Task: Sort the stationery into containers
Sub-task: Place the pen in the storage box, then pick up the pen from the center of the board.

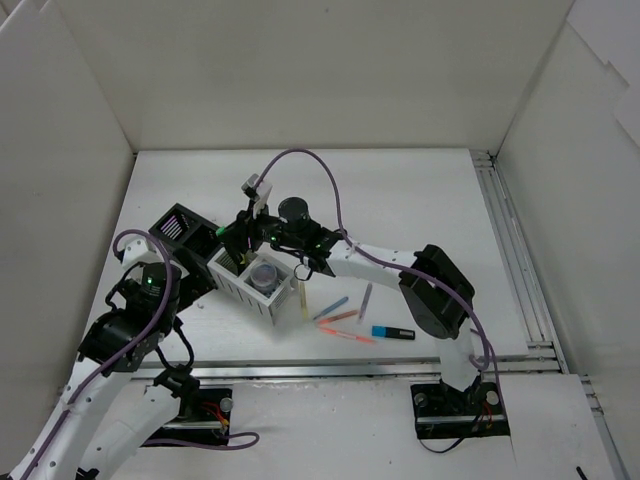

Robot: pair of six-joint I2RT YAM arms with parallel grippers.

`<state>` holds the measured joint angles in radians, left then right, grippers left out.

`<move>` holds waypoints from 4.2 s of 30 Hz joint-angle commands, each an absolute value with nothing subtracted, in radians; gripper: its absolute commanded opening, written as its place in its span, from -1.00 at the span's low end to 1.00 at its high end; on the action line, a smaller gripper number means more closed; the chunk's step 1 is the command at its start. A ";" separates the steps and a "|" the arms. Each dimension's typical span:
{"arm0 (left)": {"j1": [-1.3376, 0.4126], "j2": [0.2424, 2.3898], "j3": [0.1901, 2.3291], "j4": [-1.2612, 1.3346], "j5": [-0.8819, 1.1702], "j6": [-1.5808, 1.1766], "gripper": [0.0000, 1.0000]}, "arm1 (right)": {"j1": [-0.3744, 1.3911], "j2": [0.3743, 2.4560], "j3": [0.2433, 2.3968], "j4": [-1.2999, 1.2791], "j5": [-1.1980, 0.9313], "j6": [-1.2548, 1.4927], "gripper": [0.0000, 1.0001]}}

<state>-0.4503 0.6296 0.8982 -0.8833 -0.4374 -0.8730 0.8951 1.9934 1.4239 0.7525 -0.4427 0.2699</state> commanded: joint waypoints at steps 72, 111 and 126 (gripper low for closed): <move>-0.644 0.965 0.940 -0.377 -0.135 -0.291 0.99 | 0.847 1.416 0.942 -0.647 0.120 -0.446 0.96; -0.480 0.997 0.934 -0.410 -0.133 -0.307 0.99 | 0.799 1.647 0.930 -0.640 -0.021 -0.503 -0.91; -0.453 0.917 0.937 -0.433 -0.158 -0.379 0.99 | 0.795 1.102 0.916 -0.194 0.192 -0.419 -1.00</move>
